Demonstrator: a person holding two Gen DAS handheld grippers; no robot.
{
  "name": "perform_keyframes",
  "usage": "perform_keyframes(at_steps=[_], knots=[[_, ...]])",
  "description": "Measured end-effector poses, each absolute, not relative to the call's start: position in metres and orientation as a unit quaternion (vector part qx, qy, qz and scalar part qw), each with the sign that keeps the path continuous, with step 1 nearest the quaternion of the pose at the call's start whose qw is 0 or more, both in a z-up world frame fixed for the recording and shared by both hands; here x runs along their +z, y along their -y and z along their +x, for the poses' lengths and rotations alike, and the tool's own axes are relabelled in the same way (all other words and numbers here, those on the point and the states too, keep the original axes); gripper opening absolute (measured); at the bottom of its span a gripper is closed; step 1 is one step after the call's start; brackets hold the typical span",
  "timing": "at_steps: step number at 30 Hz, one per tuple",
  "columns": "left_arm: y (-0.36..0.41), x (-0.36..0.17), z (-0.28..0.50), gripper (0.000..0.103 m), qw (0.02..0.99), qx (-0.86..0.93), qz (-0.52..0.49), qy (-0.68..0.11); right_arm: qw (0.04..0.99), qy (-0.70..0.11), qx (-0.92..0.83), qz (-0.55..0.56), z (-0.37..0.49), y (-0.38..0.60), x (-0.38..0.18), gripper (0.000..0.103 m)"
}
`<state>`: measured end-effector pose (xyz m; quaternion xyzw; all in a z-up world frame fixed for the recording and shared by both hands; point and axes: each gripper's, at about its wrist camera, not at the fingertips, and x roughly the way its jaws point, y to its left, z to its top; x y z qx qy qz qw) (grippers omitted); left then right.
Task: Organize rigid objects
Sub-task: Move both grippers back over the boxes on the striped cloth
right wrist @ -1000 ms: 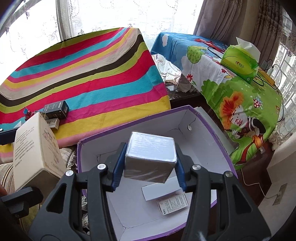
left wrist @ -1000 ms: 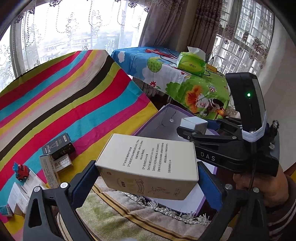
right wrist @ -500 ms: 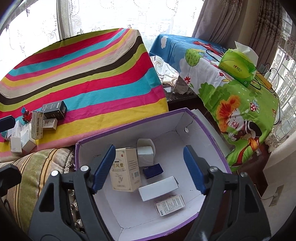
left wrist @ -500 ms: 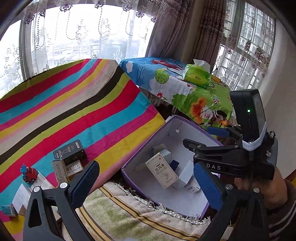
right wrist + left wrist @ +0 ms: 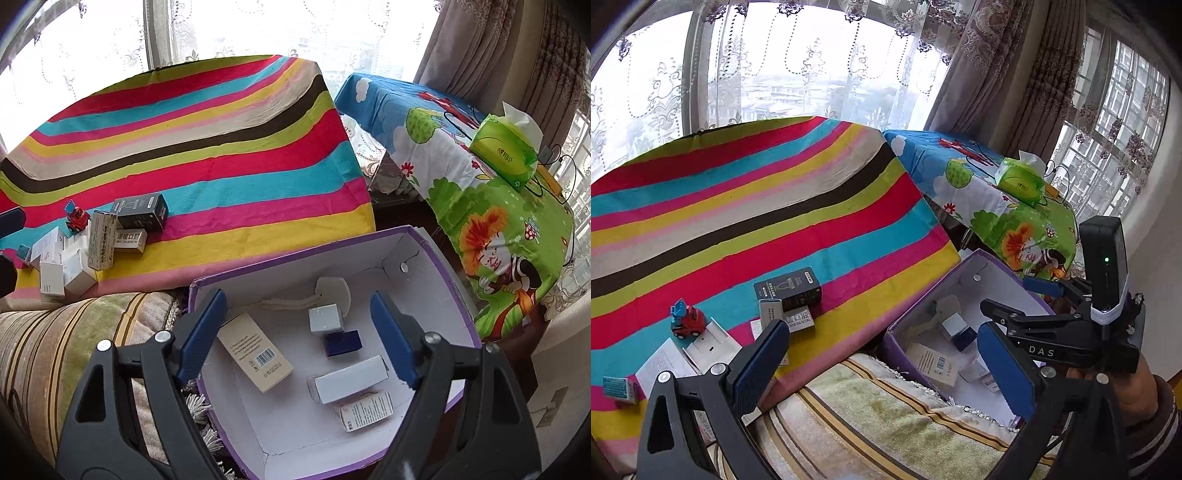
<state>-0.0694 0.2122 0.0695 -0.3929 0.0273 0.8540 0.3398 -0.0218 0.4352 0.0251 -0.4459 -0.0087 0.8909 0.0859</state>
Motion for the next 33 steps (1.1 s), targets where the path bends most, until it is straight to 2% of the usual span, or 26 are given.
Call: perform_keyframes(at_steps=[13,33], knots=[[-0.110,0.051,-0.088,0.102,0.246,0.873,-0.421,0.017,0.014,0.020,0.887,-0.462,-0.035,-0.377,0.020,0.083],[-0.008,0.026,-0.107,0.102,0.148,0.875,-0.461,-0.002,-0.071,0.042,0.872,-0.483,-0.077,-0.296,0.009,0.083]])
